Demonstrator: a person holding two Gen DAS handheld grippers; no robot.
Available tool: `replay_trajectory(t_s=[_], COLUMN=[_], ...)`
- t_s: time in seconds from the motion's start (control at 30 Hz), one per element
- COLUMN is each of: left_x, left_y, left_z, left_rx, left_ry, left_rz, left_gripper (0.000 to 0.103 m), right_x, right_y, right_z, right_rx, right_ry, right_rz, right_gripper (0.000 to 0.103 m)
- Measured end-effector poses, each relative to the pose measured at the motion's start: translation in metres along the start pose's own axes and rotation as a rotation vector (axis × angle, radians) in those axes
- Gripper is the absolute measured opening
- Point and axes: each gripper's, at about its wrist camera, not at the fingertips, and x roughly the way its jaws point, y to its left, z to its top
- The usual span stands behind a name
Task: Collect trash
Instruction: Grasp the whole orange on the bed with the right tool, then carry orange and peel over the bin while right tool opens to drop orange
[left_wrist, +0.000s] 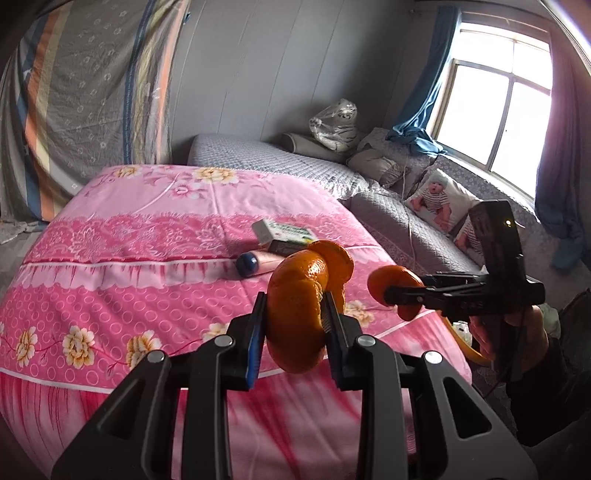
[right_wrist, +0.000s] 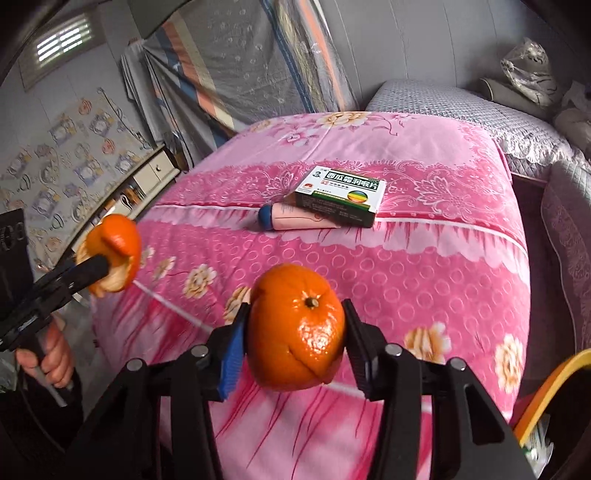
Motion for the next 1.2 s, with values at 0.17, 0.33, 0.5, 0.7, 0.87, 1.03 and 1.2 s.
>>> replay_trajectory(t_s=[0.17,0.33,0.5,0.7,0.87,1.03,1.2], left_x=[0.001,0.004,0.013,0.029,0.046,0.065,0.081], left_y=[-0.031,-0.066,-0.105,-0.157,-0.199,-0.238,-0.266], left_z=[0.009,0.019,0.031,0.040,0.044,0.048,0.047], left_rx=[0.044,0.092,0.161,0.246,0.313,0.375,0.425], left_ry=[-0.010,-0.021,-0.023,-0.017,-0.004,0.015,0.028], left_rz=[-0.041,-0.085,-0.143,-0.229,-0.304,-0.376,-0.415], left_gripper=[0.027,0.027,0.027,0.028,0.028,0.028,0.028], right_x=[-0.043,-0.083,-0.121,-0.159,-0.178,-0.188,-0.196], right_y=[-0.013,-0.039,-0.071,-0.107,-0.134,-0.159,-0.182], right_z=[-0.020,-0.039,-0.058,-0.083,-0.105,-0.127,-0.147], right_rx=[0.044,0.113,0.200,0.287,0.359,0.432,0.495], right_ry=[-0.056,-0.132,-0.219,-0.294,-0.320,-0.334,-0.345], right_rz=[-0.020,-0.080,-0.137,-0.206,-0.253,-0.295,-0.342], right_gripper=[0.046,0.046,0.046,0.046,0.046,0.046,0.046])
